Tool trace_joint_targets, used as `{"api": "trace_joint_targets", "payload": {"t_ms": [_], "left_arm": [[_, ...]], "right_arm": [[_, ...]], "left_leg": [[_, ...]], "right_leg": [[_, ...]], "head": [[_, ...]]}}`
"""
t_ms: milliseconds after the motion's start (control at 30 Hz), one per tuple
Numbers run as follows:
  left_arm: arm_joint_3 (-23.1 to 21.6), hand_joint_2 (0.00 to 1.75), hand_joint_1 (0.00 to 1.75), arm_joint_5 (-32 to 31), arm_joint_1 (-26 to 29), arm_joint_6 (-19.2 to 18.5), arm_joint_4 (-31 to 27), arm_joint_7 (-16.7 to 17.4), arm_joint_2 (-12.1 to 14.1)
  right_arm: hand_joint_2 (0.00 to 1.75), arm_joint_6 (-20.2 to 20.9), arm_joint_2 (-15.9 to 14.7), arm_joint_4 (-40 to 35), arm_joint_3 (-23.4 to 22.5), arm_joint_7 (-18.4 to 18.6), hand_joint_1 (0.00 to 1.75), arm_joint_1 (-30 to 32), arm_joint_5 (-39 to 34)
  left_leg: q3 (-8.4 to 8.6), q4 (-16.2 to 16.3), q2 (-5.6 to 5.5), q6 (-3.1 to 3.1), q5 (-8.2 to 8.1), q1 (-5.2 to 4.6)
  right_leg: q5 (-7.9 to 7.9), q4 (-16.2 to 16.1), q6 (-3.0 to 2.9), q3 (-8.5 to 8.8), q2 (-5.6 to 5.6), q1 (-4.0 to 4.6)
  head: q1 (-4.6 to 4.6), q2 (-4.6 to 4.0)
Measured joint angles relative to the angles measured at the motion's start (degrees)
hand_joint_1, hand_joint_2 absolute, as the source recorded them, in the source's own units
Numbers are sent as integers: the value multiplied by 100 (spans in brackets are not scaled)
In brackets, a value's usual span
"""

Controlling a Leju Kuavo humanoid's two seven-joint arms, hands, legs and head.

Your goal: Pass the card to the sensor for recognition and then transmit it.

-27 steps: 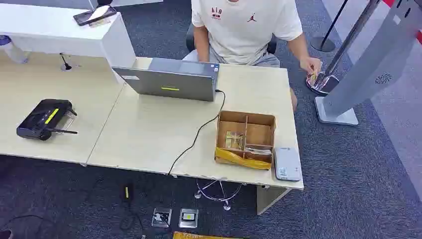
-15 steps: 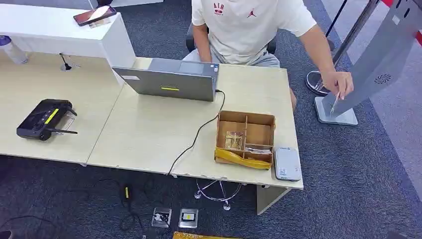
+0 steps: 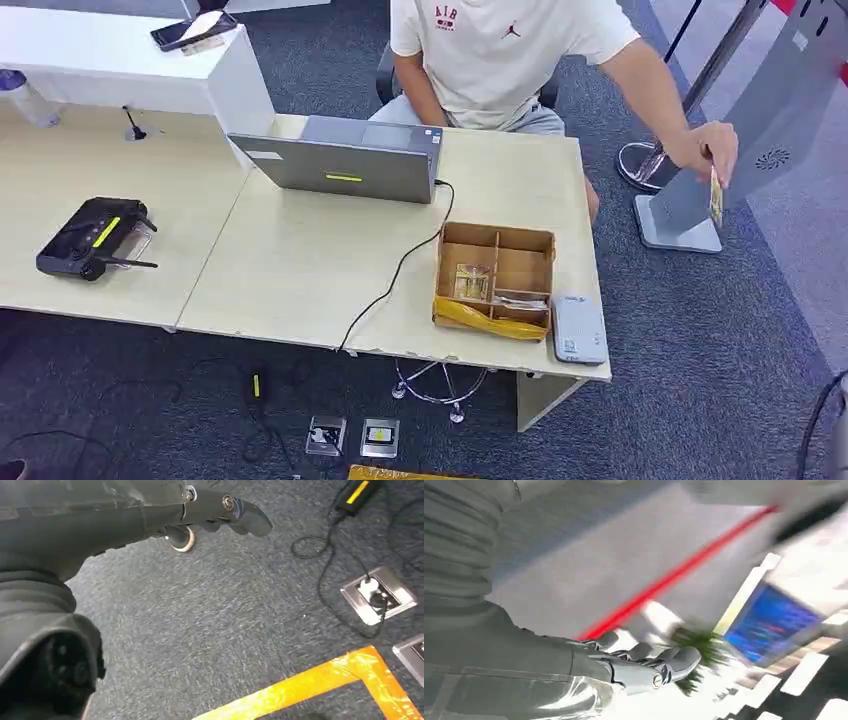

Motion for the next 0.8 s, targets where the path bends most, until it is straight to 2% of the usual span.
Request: {"api": "trace_joint_targets", "payload": {"t_ms": [133,233,533,800], "left_arm": [[-2,0,0,-52,4,-57,-2,-46,6],[-2,0,0,-68,0,-72,-2,-76,9],[-2,0,0,-22,-1,-120,-2,-81,13],[-2,0,0,-6,-1,-120,-2,-81,15]], "right_arm": [[175,2,-11,-622,556,-4,0,-357,454],[175,22,24,-777,967,-72,0,-673,751],[175,142,308,-727,1999,-284,0,-1353,1121],[175,251,525,-550,2474,-293,0,-1668,1164]], "left_leg": [[-6,-1,-11,0,3,1],[-4,-1,-10,-1,3,2],[-10,0,-23,-1,4,4],[-13,0,-23,-2,4,5]], "right_leg": [[0,1,0,2,-13,1],[0,1,0,1,-11,2],[-1,1,-1,-3,-20,4],[-2,1,-2,-6,-20,4]], "head": [[2,0],[2,0],[4,0],[0,0]]}}
